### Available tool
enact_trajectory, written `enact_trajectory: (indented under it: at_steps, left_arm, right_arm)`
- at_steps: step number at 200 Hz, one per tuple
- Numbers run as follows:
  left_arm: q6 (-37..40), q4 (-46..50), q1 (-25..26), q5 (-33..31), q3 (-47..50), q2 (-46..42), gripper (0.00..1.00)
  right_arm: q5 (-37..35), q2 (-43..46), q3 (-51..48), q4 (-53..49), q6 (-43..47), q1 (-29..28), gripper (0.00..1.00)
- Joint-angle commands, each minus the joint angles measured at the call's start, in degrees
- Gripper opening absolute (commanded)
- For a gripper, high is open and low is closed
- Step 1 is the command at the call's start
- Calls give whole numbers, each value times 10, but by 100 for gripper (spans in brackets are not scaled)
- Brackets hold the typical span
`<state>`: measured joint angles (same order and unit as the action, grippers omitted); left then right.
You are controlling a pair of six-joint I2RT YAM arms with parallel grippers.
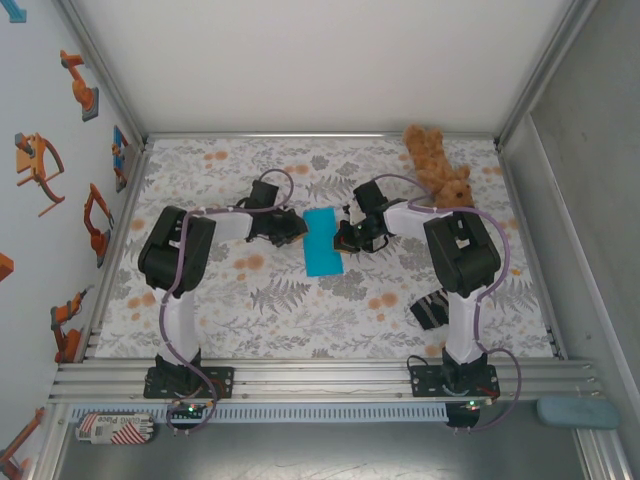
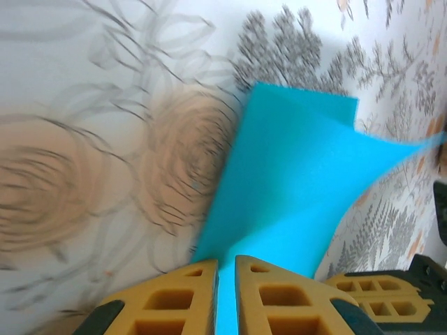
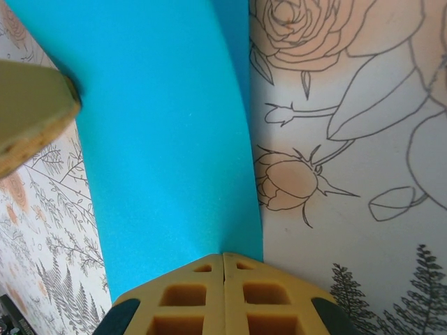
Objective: Fold a paper plane with a square sheet of paper (pick it up from the middle)
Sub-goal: First fold the square sheet of paper in half at the center of the table.
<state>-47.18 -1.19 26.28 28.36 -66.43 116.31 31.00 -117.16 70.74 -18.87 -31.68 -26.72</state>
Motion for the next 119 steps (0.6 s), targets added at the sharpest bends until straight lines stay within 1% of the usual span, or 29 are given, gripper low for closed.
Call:
enact_trajectory:
  at_steps: [1, 23, 33, 55, 82, 105, 119]
  left_arm:
    - [22, 30, -23, -20, -15, 9, 14]
    - [32, 21, -18, 2, -25, -16, 14]
    - [24, -7, -13, 15, -18, -35, 14]
    - [3, -60, 7, 16, -4, -59, 14]
    - [-13, -94, 27, 9, -1, -45, 14]
    - [-30, -114, 31, 33, -10, -9, 14]
    - [-34, -123, 32, 37, -12, 2, 14]
  right_arm:
    - [-209, -81, -47, -117, 18, 13, 0]
    - [-209, -77, -46, -119, 17, 13, 0]
    - [-209, -77, -45, -120, 17, 13, 0]
    - [-208, -78, -46, -120, 15, 13, 0]
    - [-209, -77, -46, -120, 14, 13, 0]
    - [-210, -76, -46, -120, 14, 13, 0]
    - [-212, -76, -46, -121, 15, 13, 0]
